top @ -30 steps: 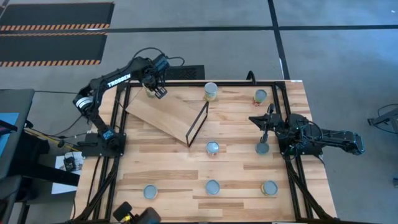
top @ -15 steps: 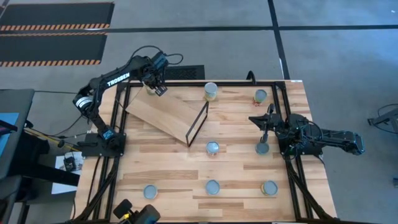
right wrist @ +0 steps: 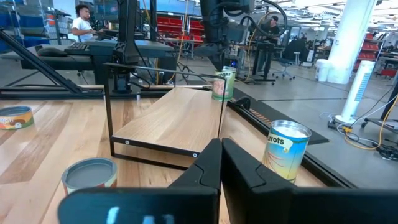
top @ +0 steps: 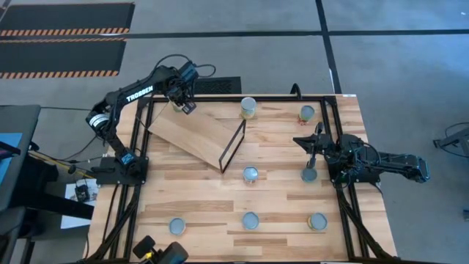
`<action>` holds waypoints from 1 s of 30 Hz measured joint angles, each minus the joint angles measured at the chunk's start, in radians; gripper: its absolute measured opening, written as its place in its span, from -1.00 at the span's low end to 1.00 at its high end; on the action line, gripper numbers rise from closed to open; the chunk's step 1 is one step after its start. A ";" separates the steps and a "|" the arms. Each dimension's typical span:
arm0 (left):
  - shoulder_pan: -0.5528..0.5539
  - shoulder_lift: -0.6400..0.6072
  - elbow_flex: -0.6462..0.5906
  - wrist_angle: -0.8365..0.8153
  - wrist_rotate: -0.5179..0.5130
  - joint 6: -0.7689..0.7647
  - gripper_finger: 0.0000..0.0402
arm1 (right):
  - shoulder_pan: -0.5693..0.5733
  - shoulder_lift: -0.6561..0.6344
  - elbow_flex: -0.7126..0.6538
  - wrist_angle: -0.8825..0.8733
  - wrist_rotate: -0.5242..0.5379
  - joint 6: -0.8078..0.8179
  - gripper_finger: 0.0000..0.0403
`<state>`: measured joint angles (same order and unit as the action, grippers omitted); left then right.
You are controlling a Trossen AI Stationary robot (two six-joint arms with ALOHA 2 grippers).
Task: Pick and place cans onto a shelf
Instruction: Put the canned oranges on the shelf
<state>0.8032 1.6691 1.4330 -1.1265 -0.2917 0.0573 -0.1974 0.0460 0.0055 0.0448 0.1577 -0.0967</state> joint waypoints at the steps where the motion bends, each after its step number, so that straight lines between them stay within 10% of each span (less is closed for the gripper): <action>1: 0.000 0.000 0.000 -0.007 0.004 0.002 -0.80 | 0.000 0.000 0.000 0.000 0.000 0.000 -0.86; 30: -0.018 -0.027 0.000 -0.075 0.018 0.012 -0.79 | 0.000 0.000 0.000 0.000 0.000 0.000 -0.86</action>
<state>0.7852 1.6425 1.4334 -1.2016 -0.2737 0.0688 -0.1970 0.0460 0.0057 0.0448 0.1577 -0.0965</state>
